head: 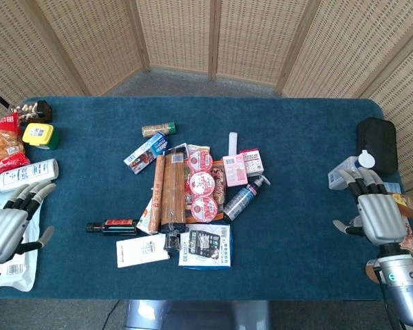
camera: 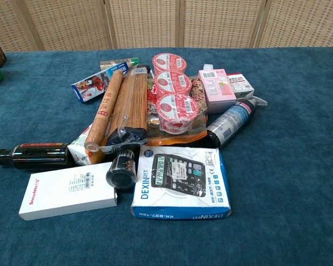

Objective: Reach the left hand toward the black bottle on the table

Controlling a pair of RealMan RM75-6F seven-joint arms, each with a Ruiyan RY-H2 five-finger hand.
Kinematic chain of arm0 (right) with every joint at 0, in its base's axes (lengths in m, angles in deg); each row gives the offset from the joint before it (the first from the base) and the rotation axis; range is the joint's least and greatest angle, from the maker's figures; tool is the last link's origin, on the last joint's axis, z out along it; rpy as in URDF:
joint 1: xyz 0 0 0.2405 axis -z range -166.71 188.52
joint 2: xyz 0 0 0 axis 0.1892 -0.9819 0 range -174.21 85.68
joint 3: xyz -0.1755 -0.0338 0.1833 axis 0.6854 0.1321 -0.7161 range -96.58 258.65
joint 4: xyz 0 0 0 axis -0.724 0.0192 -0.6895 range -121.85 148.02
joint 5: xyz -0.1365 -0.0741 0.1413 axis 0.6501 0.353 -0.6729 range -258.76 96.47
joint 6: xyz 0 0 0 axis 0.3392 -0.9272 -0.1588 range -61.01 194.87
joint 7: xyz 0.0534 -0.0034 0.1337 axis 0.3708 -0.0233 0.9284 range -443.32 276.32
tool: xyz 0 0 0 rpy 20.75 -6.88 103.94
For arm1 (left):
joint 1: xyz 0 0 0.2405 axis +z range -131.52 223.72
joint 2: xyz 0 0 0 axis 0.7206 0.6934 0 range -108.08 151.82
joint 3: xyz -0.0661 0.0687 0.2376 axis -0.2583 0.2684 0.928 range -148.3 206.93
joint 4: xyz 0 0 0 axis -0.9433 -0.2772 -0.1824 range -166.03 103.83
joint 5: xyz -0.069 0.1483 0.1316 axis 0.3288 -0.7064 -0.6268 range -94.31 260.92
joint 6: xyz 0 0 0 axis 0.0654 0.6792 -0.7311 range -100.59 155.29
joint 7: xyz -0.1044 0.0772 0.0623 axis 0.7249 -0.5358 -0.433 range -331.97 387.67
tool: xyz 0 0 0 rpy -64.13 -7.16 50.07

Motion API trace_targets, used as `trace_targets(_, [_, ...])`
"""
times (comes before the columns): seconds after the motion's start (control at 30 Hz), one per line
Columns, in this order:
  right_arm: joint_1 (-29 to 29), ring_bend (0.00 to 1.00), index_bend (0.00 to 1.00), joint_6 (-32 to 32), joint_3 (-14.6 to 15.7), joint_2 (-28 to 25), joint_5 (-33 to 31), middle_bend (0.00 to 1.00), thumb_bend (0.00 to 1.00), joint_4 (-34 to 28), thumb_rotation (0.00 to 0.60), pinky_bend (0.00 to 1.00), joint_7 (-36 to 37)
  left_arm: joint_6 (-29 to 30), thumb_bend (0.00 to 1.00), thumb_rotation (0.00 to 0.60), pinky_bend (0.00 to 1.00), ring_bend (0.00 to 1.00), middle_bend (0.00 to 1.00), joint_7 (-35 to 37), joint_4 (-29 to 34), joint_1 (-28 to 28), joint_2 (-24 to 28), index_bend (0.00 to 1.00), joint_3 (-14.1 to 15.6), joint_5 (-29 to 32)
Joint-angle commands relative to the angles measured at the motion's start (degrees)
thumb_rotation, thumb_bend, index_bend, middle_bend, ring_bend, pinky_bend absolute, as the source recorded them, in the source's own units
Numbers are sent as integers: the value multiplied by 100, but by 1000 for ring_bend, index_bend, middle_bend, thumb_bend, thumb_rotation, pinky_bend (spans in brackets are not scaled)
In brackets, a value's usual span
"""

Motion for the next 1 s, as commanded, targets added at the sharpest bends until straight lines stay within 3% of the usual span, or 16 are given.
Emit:
trace_targets(0.03, [6, 0, 0, 27, 8, 5, -22, 130, 141, 23, 600, 0, 0, -399, 454, 600, 0, 0, 0, -179, -101, -173, -162, 0, 96, 99])
trace_targets(0.23, [38, 0, 0, 31, 8, 38, -32, 130, 141, 111, 600, 0, 97, -855, 456, 600, 0, 0, 0, -905, -322, -288, -712, 0, 217, 505])
trace_targets(0.43, [54, 0, 0, 42, 1, 1, -3, 130, 142, 136, 600, 0, 173, -930, 437, 600, 0, 0, 0, -1637, -653, -357, -1377, 0, 147, 1033])
trace_targets(1.0, [145, 0, 0, -6, -8, -110, 49, 130, 141, 91, 600, 0, 343, -1433, 402, 600, 0, 0, 0, -2044, -1501, -862, -2715, 0, -53, 1611])
